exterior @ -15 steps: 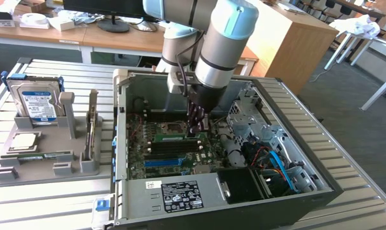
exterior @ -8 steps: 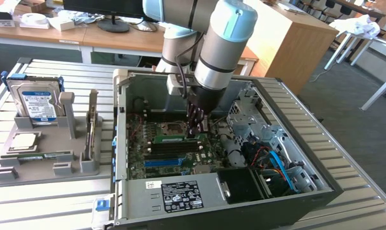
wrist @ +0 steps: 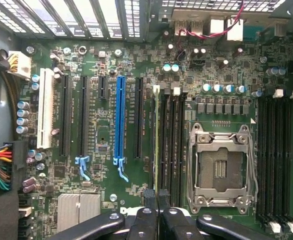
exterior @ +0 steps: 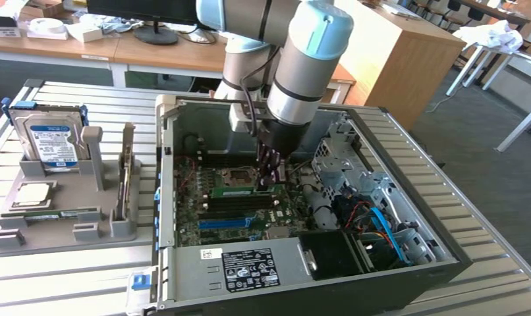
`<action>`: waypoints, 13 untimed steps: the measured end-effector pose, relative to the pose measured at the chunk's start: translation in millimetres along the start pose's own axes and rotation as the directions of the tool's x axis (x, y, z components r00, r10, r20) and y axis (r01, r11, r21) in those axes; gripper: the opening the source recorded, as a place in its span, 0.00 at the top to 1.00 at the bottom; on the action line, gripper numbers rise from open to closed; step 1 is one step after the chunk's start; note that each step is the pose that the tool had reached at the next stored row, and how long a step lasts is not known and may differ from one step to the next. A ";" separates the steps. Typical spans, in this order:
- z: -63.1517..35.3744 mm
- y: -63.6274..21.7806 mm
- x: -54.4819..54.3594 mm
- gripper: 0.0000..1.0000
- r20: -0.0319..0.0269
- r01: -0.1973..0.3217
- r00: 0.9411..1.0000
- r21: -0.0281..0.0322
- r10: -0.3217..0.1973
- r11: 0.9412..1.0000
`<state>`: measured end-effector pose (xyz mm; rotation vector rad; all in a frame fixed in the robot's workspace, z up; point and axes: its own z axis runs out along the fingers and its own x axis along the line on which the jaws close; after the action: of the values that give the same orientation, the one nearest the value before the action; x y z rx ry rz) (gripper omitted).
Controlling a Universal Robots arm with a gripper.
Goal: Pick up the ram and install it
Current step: 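Insert the ram into the slot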
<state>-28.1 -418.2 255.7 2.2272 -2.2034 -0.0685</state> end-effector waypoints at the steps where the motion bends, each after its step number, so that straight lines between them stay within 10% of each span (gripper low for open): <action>1: 0.7 0.0 0.0 0.89 0.000 0.000 1.000 0.000 0.000 1.000; 13: 7.2 -0.2 0.2 0.89 0.000 0.000 1.000 0.000 0.000 1.000</action>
<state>-28.1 -418.2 248.5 2.2269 -2.2032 -0.0682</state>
